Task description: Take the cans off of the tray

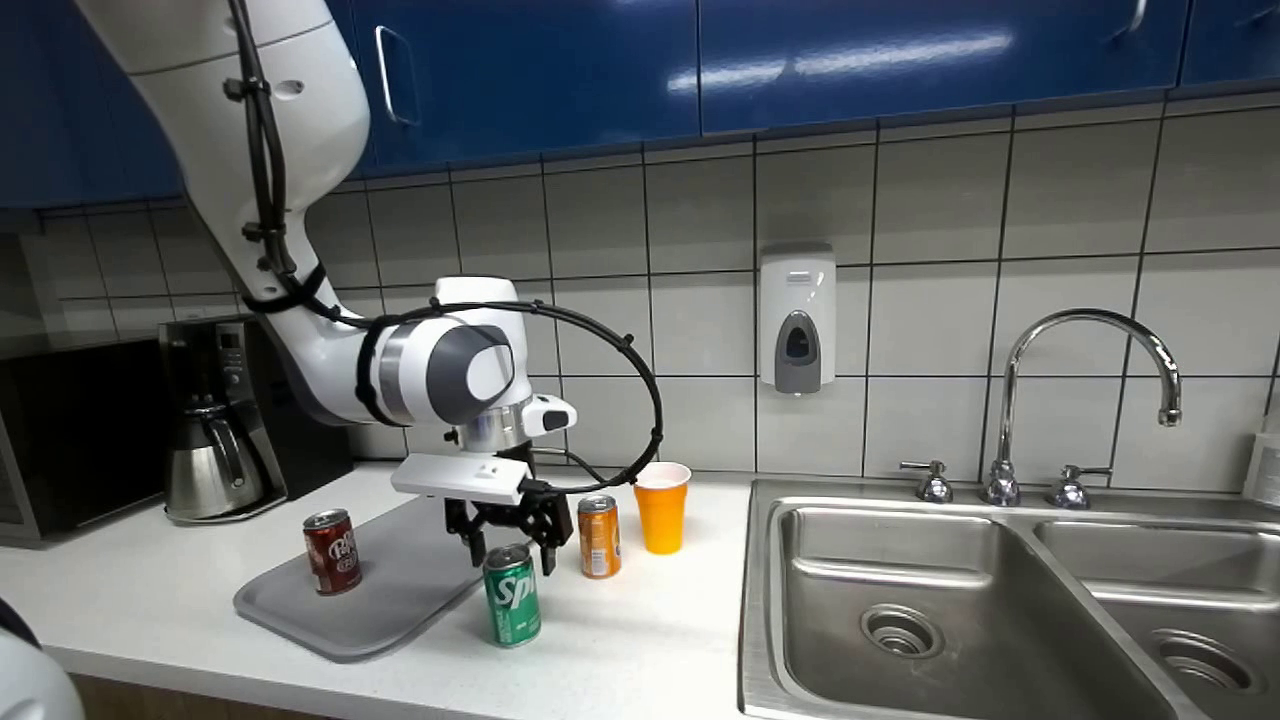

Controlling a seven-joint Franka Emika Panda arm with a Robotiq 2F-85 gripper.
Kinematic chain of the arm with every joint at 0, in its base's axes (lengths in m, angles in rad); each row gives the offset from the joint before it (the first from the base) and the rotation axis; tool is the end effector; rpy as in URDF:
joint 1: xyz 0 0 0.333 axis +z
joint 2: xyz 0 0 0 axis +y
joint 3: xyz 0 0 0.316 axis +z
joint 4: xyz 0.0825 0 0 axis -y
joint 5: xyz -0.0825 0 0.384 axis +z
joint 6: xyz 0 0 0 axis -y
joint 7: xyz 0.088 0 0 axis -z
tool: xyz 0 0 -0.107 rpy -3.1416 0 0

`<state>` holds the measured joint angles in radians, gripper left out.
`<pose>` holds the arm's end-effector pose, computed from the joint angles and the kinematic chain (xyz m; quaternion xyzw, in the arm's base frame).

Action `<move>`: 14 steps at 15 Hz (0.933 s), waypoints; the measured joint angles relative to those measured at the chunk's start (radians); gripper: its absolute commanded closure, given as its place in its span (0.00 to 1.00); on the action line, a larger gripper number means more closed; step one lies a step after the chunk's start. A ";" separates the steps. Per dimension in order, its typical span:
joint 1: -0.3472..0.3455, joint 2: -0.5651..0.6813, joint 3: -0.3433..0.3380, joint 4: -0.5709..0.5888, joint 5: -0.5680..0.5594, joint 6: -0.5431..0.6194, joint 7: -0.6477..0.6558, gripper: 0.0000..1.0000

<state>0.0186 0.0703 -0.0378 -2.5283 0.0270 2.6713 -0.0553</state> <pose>0.4690 -0.0100 0.2560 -0.9993 -0.0063 -0.0365 0.0039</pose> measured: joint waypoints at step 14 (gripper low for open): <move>0.034 -0.086 0.061 0.023 -0.018 0.043 -0.001 0.00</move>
<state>0.0527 -0.0160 0.0232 -2.5055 0.0091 2.7139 -0.0563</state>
